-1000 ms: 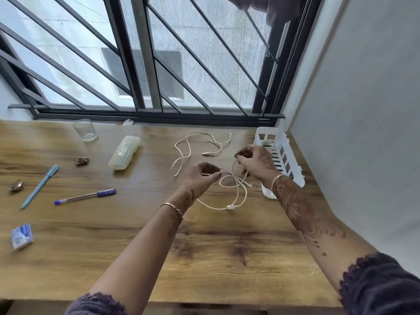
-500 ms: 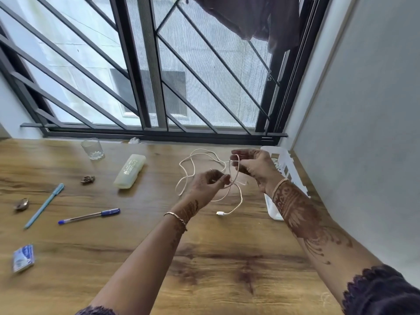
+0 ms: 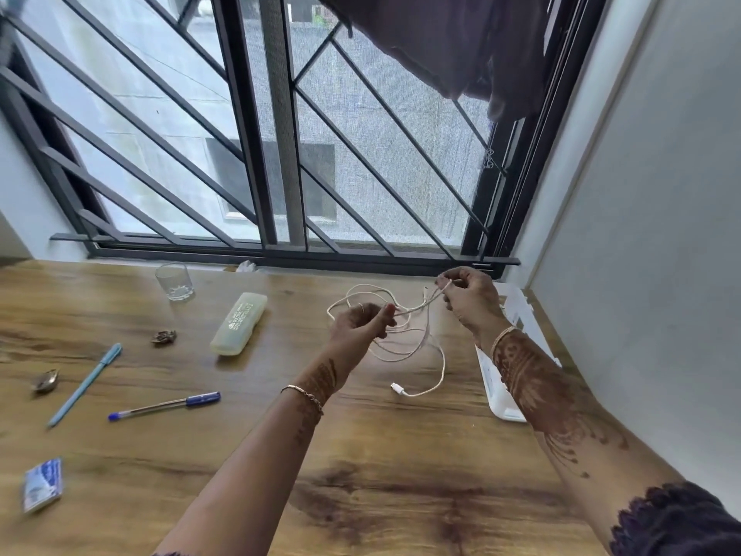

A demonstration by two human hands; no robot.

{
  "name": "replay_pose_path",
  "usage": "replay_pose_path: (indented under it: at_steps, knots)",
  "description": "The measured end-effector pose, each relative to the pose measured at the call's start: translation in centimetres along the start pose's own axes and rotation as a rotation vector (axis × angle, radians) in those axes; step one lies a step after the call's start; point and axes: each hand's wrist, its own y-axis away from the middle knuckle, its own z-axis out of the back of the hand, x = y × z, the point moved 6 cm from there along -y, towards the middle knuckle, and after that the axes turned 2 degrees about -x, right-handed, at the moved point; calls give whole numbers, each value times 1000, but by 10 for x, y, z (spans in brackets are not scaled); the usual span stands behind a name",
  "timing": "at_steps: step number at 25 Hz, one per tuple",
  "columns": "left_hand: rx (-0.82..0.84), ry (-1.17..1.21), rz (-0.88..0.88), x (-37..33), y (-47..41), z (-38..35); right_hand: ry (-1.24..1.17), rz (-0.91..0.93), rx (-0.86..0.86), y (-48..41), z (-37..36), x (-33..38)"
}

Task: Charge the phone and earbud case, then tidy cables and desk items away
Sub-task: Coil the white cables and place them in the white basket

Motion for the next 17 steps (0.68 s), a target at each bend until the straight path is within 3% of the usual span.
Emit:
replay_pose_path:
  at_steps: [3,8,12,17]
  knots:
    - [-29,-5,-44,-14,-8,0,251,161,89,9,-11,9]
    - [-117,-77,-74,-24,-27,-1,162,267,253,17,-27,24]
    - [-137,-84,-77,-29,-36,8,44,351,211,18,-15,30]
    - [-127,5,-19,-19,-43,18,47,307,-91,-3,14,27]
